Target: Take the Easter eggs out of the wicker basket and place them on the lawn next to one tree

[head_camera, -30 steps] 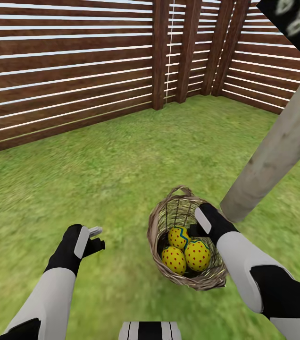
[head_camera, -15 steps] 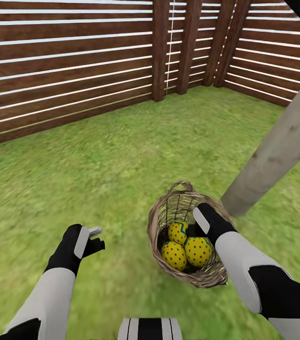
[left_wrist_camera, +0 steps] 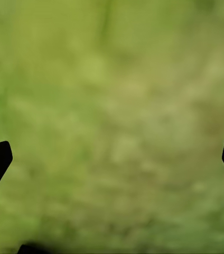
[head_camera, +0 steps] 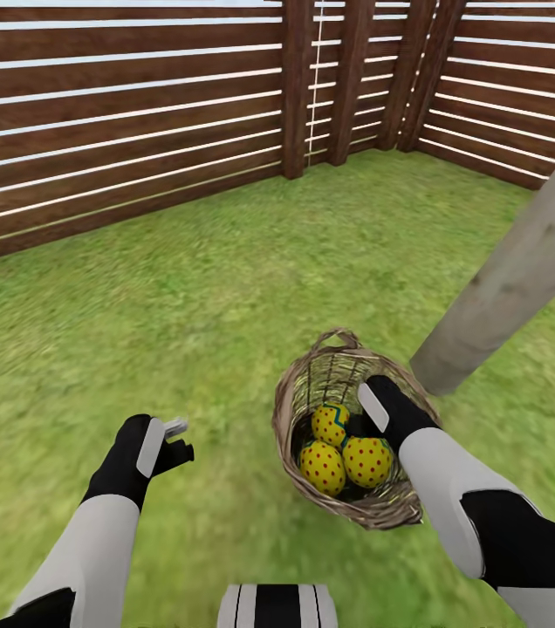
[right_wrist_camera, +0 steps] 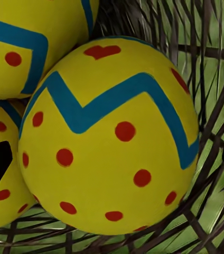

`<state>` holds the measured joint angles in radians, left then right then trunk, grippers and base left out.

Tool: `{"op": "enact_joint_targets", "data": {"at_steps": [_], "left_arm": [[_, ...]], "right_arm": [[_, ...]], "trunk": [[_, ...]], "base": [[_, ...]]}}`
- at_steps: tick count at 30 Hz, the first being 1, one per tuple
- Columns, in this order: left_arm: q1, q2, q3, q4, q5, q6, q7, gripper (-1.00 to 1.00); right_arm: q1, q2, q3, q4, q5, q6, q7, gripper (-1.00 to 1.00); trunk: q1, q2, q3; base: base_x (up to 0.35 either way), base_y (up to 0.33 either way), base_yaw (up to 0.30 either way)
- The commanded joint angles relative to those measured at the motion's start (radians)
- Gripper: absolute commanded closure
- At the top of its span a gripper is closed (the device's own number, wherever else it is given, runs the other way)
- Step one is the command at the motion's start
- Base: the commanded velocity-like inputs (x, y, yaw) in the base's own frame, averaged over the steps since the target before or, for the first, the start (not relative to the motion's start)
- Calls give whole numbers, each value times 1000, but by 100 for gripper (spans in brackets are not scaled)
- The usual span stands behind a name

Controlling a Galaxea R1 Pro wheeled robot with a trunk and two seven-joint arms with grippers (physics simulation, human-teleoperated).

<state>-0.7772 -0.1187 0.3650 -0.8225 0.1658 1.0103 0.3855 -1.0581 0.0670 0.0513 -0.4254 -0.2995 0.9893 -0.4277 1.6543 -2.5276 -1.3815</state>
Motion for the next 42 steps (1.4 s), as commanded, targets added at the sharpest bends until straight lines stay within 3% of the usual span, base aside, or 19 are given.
{"op": "enact_joint_targets", "data": {"at_steps": [1, 9, 10, 42], "left_arm": [[-1, -1, 3, -1, 11, 2, 9, -100], [-1, -1, 3, -1, 10, 2, 9, -100], [-1, -1, 3, -1, 9, 2, 9, -100], [-1, 0, 5, 2, 11, 1, 8, -100]], "right_arm": [[0, -1, 5, -1, -10, 3, -8, -100], [0, -2, 5, 0, -9, 3, -8, -100], [0, -3, 6, 0, -9, 3, -8, 100], [1, -3, 7, 3, -10, 5, -6, 100]], "trunk": [[0, -1, -5], [4, -2, -36], [4, -2, -36], [4, -2, -36]], "base": [[0, 0, 0], [0, 0, 0], [0, 0, 0], [0, 0, 0]]}}
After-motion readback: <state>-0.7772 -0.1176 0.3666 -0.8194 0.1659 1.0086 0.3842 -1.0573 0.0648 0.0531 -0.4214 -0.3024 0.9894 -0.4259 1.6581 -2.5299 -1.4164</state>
